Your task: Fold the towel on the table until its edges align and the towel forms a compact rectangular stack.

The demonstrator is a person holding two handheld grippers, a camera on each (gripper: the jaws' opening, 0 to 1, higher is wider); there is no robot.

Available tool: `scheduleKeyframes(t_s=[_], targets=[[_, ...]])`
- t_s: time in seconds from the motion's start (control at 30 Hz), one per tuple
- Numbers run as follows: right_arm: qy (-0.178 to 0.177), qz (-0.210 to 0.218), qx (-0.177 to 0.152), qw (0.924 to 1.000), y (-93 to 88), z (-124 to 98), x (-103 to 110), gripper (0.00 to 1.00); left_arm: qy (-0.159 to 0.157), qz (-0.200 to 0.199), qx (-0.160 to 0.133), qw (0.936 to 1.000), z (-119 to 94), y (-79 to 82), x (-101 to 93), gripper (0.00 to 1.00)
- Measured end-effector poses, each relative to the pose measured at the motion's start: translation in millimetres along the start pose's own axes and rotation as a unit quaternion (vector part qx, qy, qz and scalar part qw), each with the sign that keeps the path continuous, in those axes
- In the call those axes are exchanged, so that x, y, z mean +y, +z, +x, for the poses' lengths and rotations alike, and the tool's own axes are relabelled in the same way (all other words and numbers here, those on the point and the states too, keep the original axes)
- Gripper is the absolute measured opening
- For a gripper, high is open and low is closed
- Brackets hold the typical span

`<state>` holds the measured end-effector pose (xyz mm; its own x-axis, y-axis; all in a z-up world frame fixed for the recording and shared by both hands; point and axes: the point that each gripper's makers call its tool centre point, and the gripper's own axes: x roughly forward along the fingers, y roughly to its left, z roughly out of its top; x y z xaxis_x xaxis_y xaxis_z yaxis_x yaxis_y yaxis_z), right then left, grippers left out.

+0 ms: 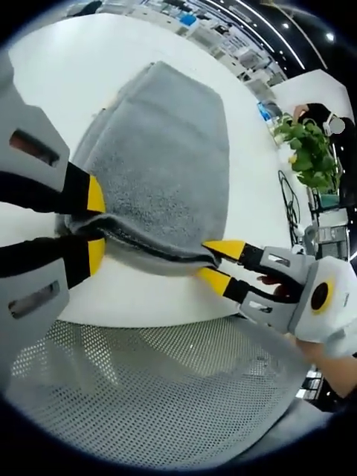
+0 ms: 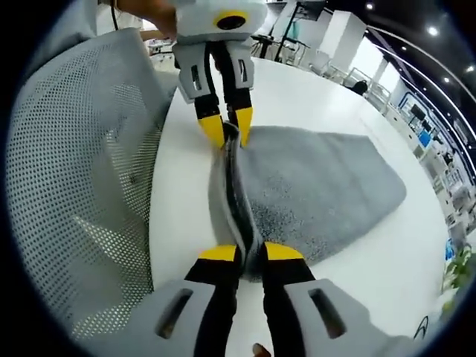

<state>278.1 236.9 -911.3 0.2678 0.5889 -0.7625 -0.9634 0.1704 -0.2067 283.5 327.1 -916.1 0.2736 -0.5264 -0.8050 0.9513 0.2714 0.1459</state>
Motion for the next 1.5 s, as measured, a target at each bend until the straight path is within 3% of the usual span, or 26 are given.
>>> scheduleKeyframes(t_s=[0.17, 0.57, 1.1, 1.5], targets=[[0.004, 0.075, -0.021, 0.997, 1.2, -1, -4, 0.06, 0.009, -0.015, -0.012, 0.9998, 1, 1.4, 2.8, 0.08], [-0.005, 0.115, -0.037, 0.9926, 9.0, -13, -8, 0.04, 0.03, 0.002, 0.0, 0.9996, -4, 6.1, 1.6, 0.07], [-0.024, 0.122, -0.054, 0.9907, 19.8, -26, -20, 0.04, 0.058, 0.005, -0.011, 0.9983, -23, 21.9, 11.7, 0.06], [-0.02, 0.096, -0.059, 0.9934, 33.2, -42, -30, 0.04, 0.074, -0.005, -0.036, 0.9966, -44, 39.7, 21.0, 0.06]])
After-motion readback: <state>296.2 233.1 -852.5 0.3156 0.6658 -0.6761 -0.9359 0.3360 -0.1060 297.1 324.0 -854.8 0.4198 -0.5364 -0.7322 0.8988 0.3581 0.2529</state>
